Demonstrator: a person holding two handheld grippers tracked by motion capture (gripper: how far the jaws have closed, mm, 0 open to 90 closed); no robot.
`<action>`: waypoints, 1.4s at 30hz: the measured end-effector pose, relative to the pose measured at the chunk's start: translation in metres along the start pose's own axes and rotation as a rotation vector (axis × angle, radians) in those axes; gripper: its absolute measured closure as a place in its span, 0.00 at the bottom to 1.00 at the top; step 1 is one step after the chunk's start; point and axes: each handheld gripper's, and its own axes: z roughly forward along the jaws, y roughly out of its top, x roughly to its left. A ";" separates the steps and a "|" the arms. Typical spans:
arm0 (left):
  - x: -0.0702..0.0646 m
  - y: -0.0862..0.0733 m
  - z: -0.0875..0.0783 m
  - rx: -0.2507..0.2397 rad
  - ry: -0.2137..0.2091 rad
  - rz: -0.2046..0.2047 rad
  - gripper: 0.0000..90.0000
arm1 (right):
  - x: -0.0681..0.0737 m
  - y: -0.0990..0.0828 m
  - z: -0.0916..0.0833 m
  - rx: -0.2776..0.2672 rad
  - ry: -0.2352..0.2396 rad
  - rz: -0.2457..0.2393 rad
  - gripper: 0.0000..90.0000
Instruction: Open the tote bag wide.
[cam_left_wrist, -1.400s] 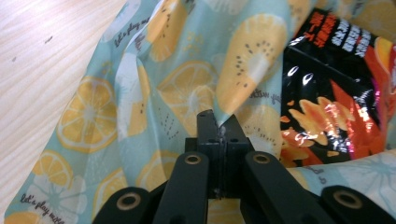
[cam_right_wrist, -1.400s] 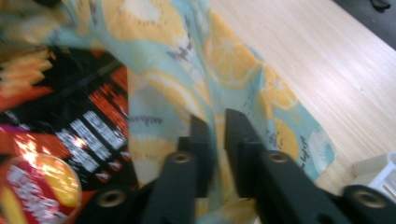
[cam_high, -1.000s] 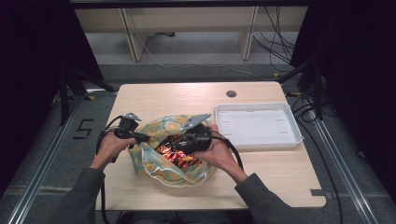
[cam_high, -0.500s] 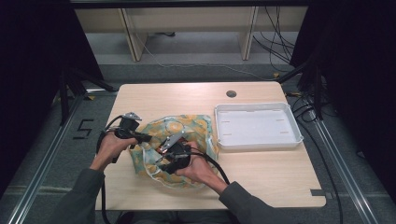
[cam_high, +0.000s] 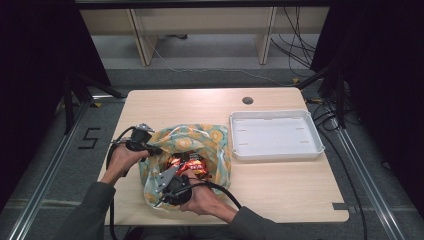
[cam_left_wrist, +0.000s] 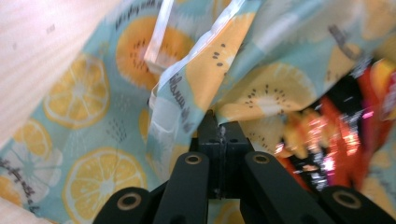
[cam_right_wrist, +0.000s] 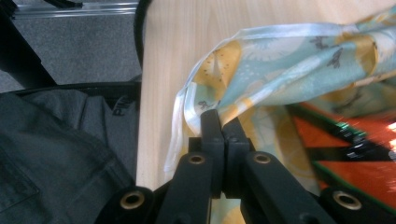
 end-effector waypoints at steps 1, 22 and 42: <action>0.002 -0.001 0.001 0.029 -0.005 0.005 0.99 | -0.001 -0.003 0.003 0.006 0.012 0.021 1.00; -0.001 -0.006 -0.008 -0.001 0.005 0.051 0.99 | -0.091 -0.072 -0.076 0.091 -0.365 0.201 1.00; -0.017 -0.011 -0.027 -0.060 0.002 0.047 0.61 | -0.108 -0.088 -0.072 0.029 -0.347 0.278 1.00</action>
